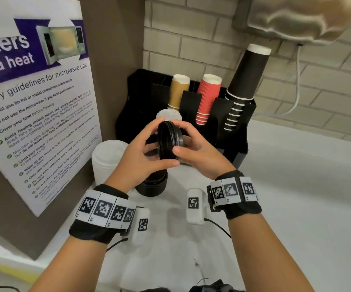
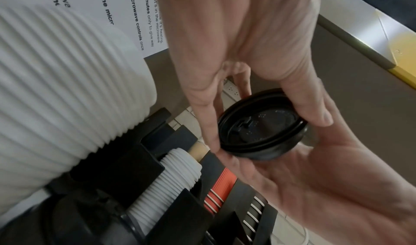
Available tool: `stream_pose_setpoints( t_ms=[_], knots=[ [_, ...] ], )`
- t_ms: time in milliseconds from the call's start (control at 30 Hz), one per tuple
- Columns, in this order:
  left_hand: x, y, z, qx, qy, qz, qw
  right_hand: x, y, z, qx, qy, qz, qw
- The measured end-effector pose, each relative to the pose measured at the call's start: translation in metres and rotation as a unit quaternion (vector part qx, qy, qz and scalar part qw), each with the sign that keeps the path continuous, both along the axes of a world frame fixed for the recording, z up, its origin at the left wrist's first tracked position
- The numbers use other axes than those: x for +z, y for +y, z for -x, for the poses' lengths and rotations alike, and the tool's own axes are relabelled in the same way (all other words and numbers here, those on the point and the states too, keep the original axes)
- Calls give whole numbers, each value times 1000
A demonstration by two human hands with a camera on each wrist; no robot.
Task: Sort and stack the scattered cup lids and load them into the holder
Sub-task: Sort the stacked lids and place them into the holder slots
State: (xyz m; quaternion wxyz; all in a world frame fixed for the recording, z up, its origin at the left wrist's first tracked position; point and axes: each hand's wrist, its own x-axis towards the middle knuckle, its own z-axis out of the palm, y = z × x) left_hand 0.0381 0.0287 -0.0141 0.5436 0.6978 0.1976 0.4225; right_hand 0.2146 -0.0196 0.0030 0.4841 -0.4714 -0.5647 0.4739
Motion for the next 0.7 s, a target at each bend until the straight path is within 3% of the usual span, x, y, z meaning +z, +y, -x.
stream_pose_setpoints(
  t_ms=[233,500,600,700],
  knots=[
    [-1,3,-9,-22,16,-6,1000,7,-10,-11,-20,-10,3,1000],
    [0,9,-14,-20,17,12,1000,22,0,-7,-90,-81,-75,990],
    [6,13,-6,31,43,2,999,34,16,-33,-196,-107,-113,968],
    [11,17,6,77,56,-18,995,37,36,-71,-267,-206,-89,937]
  ],
)
